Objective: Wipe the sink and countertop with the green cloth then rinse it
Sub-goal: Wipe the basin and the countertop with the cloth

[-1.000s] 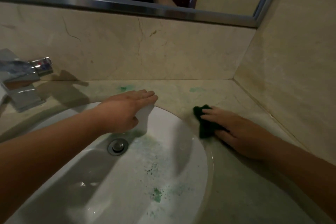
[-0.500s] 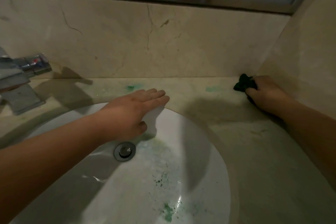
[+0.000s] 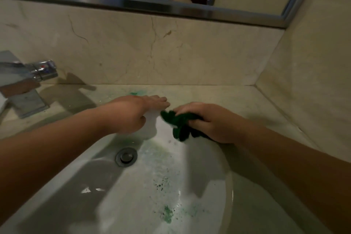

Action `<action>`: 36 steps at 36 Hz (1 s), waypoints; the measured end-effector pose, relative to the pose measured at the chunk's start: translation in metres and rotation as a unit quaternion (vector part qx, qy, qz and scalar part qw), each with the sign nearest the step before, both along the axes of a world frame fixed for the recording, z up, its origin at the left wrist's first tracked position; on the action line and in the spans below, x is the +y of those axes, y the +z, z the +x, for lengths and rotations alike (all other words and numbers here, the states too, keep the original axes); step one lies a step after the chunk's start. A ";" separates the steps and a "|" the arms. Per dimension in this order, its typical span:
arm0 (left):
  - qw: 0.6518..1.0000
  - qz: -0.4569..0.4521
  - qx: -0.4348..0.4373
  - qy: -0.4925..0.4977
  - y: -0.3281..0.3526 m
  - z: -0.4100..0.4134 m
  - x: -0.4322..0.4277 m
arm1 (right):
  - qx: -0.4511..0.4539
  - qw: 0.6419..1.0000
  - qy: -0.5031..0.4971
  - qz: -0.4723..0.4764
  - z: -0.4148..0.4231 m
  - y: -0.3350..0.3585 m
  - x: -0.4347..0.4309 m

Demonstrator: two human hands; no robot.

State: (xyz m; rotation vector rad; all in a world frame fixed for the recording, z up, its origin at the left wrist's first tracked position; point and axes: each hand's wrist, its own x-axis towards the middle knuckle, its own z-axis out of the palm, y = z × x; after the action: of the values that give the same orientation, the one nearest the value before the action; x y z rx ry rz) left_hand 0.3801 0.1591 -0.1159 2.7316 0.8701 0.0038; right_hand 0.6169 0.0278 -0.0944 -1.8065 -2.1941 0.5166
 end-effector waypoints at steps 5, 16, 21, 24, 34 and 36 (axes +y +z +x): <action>1.000 -0.014 0.002 -0.005 0.001 0.003 0.001 | 0.004 0.991 -0.071 0.114 0.032 0.042 -0.033; 1.000 -0.001 -0.022 -0.007 -0.008 0.001 0.004 | -0.135 0.934 -0.330 -0.033 0.151 -0.004 -0.020; 0.999 -0.020 -0.027 -0.002 -0.005 -0.001 0.000 | -0.151 0.942 -0.298 0.011 0.126 -0.029 0.024; 0.998 -0.045 -0.039 0.031 -0.002 -0.002 -0.001 | -0.131 0.957 -0.258 0.015 0.087 -0.026 0.049; 0.997 -0.025 -0.053 0.050 -0.010 0.001 -0.005 | -0.069 0.994 -0.074 0.047 0.001 -0.023 0.053; 0.998 -0.027 -0.045 0.028 -0.011 0.000 -0.003 | -0.078 0.992 -0.100 0.016 0.021 -0.017 0.049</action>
State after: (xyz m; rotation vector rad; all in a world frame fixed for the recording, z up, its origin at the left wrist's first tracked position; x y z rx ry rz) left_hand 0.3797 0.1558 -0.1272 2.6338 0.9087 0.1124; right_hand 0.6381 0.0772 -0.1112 -2.0838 -2.0701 0.3047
